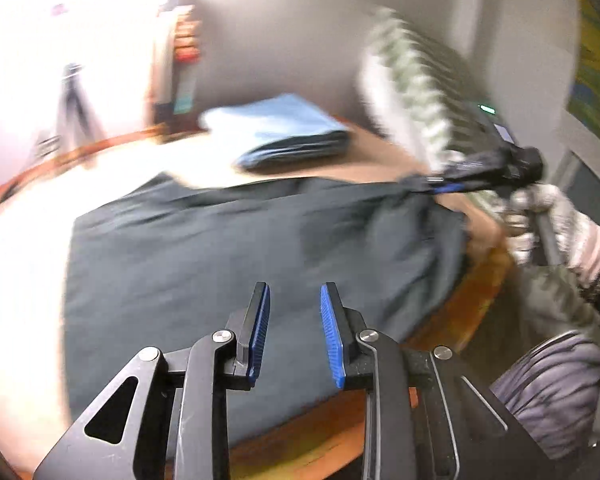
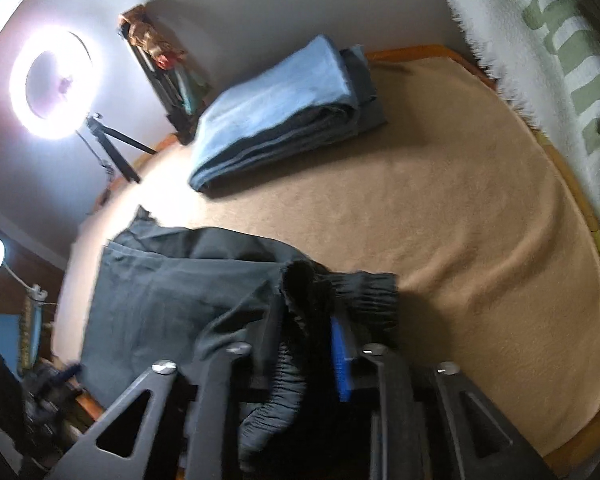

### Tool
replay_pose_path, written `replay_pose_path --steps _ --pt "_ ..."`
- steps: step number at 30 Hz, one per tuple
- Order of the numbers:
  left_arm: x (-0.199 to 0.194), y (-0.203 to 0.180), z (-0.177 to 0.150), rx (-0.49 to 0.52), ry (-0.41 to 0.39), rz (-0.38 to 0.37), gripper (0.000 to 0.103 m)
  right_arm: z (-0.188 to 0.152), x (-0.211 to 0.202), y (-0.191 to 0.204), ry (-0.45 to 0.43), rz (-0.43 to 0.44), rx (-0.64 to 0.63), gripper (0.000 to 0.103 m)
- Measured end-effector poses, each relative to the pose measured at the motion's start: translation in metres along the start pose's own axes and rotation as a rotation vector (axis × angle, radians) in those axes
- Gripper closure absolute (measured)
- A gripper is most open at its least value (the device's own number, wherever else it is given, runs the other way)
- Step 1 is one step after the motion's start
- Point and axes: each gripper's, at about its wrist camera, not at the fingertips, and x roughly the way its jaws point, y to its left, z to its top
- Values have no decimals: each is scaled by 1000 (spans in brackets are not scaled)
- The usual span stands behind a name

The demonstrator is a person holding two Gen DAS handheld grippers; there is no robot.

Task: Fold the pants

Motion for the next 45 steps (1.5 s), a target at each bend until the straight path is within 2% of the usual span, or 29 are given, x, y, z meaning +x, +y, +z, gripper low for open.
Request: replay_pose_path --steps 1,3,6,9,13,17,18,19,21,28,32,36,45 --pt "-4 13 -4 -24 2 26 79 0 -3 -2 -2 -44 -4 55" --pt "-11 40 -14 -81 11 79 79 -1 -15 -5 -33 -78 -5 54" --pt "-17 73 -28 -156 8 146 79 -4 -34 0 -80 -32 -5 54" --pt "-23 93 -42 -238 5 160 79 -10 -49 21 -114 35 -72 54" --pt "-25 106 -56 -274 19 198 79 -18 -39 51 -51 72 -172 54" --pt "-35 116 -65 -311 19 221 78 -23 -17 59 44 41 -180 54" --pt "-38 121 -68 -332 18 221 75 -24 -14 59 55 25 -172 54" --pt "-40 124 -70 -356 17 219 65 -25 -11 56 66 11 -162 56" --pt "-43 130 -73 -392 15 222 56 -26 -5 50 89 -9 -135 57" --pt "-39 132 -80 -420 22 210 56 -32 5 63 114 -90 -183 56" --pt "-33 132 -85 -440 26 200 56 -25 -5 89 80 -48 -210 56" --pt "-31 134 -89 -454 18 198 56 -14 -16 135 31 25 -267 45" --pt "-34 131 -88 -428 -3 216 56 -7 -6 230 -32 149 -373 36"
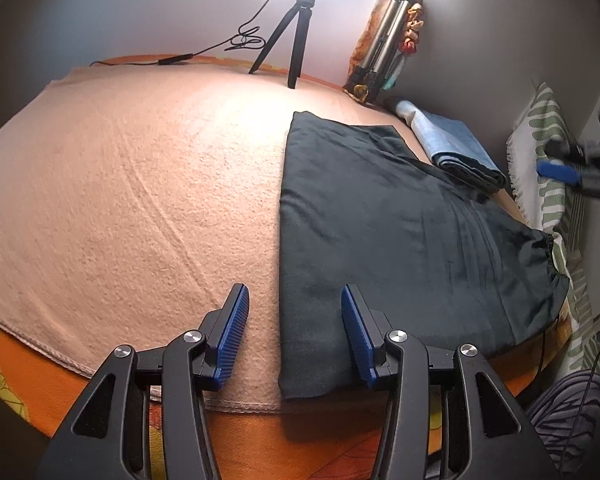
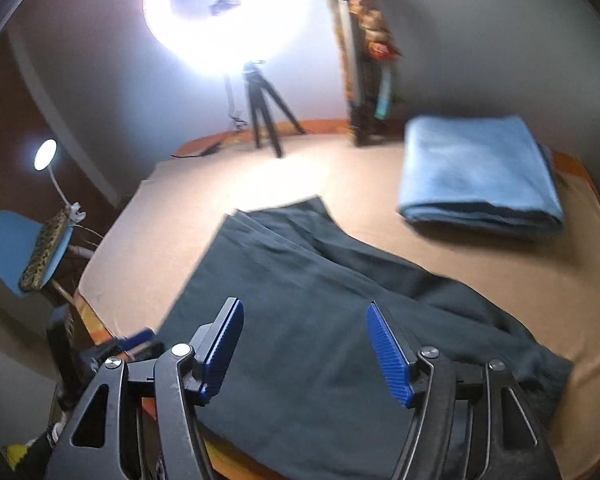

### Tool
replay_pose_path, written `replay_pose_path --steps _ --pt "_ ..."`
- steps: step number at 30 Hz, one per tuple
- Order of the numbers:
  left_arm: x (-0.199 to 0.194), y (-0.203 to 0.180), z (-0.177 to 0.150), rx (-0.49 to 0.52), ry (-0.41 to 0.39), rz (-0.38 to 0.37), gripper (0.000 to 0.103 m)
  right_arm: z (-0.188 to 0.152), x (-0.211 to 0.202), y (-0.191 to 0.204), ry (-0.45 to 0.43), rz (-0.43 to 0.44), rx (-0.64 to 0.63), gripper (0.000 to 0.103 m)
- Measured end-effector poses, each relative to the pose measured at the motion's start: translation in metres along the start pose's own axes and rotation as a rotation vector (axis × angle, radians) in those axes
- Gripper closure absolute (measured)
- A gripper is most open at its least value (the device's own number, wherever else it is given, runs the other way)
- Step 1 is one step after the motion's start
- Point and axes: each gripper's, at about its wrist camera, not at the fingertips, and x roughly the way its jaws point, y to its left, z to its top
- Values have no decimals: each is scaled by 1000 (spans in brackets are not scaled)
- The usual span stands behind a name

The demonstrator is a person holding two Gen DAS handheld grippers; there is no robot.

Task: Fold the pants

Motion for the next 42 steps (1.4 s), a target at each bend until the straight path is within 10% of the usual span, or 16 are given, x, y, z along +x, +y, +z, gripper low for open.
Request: replay_pose_path --steps 13,25,33,42 --pt "2 0 -4 10 8 -33 56 24 56 73 -45 32 -85 34" --pt "6 2 -4 -24 1 -110 64 58 137 114 163 54 -82 32" --pt "8 5 -8 -67 -19 -156 89 65 200 133 291 8 -62 32" --pt "3 -4 -7 -33 -38 -185 91 61 245 169 375 -205 -193 36"
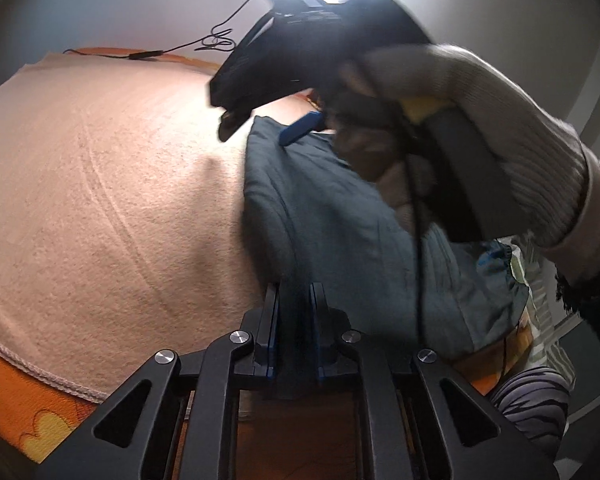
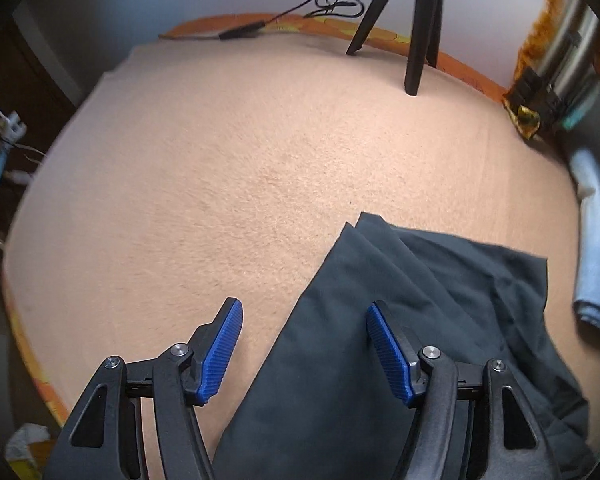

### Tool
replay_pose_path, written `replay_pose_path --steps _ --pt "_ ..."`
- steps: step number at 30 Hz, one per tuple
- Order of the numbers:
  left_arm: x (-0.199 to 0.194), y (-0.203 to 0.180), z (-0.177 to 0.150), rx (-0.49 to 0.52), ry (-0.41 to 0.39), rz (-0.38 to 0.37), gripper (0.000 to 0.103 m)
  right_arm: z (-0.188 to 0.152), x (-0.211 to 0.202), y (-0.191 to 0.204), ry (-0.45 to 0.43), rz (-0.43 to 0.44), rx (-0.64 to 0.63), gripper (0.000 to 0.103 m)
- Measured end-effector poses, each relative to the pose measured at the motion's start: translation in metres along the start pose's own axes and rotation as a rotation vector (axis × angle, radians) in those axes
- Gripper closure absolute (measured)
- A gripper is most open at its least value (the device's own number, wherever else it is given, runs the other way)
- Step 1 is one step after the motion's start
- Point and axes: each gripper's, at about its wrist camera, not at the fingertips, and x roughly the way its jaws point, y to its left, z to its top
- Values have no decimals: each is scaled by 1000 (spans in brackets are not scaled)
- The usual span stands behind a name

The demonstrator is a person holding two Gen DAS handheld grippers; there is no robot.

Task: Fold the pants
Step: 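Grasp the trouser hem with the left gripper while the right gripper grasps it too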

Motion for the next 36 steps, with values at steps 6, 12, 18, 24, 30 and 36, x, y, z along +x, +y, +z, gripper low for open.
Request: replay_pose_path --steps 6,12,18,24,30,36 --pt "2 -6 1 36 -3 4 91 12 15 15 54 -101 -45 41" --pt "2 -4 2 33 6 9 91 9 12 12 49 -89 -39 59" --pt "4 -3 3 15 13 43 89 6 7 -2 41 -64 -3 85" --pt "11 -1 8 1 35 88 57 -1 -7 -16 2 1 28 98" --pt "17 -7 11 18 39 105 57 -6 -25 -28 -35 57 63 100" --pt "21 -12 8 36 34 101 66 -5 -31 -38 -63 90 73 101"
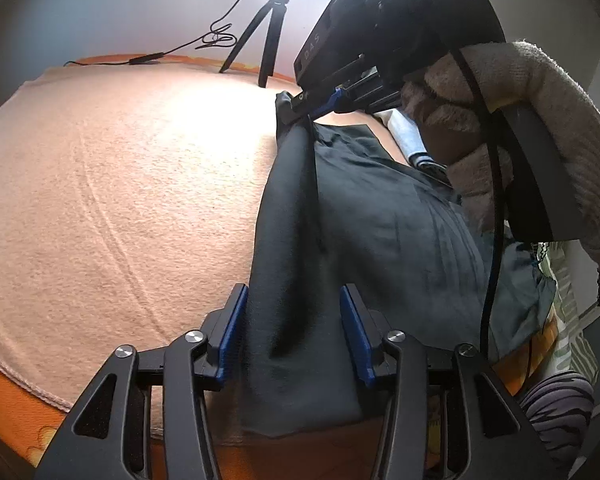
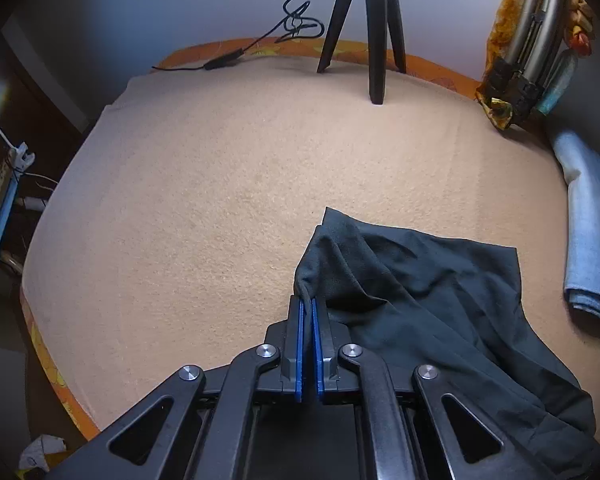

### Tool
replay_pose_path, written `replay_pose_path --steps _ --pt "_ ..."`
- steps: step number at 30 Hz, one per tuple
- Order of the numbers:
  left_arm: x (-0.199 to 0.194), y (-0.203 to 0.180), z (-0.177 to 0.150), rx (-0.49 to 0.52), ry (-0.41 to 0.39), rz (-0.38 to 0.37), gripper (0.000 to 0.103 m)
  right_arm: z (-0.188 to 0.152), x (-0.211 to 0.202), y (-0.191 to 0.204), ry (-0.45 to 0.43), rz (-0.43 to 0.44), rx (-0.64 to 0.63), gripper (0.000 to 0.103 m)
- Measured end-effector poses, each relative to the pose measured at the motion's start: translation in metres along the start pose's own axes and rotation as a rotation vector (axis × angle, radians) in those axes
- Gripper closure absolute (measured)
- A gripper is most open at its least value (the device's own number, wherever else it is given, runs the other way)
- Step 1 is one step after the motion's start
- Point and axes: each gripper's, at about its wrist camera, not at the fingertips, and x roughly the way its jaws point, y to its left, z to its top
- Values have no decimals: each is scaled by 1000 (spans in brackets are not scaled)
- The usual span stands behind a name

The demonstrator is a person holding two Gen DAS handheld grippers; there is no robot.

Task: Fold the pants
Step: 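Grasp the trouser hem with the left gripper while the right gripper grasps it too, then lift the hem with both grippers and fold it over toward the waistband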

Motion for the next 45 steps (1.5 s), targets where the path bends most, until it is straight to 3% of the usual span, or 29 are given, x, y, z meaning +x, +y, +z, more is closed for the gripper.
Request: replay_pose_path --steps 1,4,8,16,25,45 --pt "1 0 0 3 1 0 76 0 -1 0 -4 5 2 102" --pt "1 -1 0 17 -4 -8 89 1 -5 -4 -15 17 6 102" --pt "-3 -5 1 33 -32 -21 96 1 -11 -8 -28 34 18 102" --pt "-25 -18 9 55 -76 -90 98 -4 -30 -17 -64 81 46 102" --pt "-28 -45 14 99 -74 -151 98 -14 -62 -43 -121 122 90 102" --pt "-7 -137 9 253 4 -280 98 -75 -116 -161 -216 100 255 103"
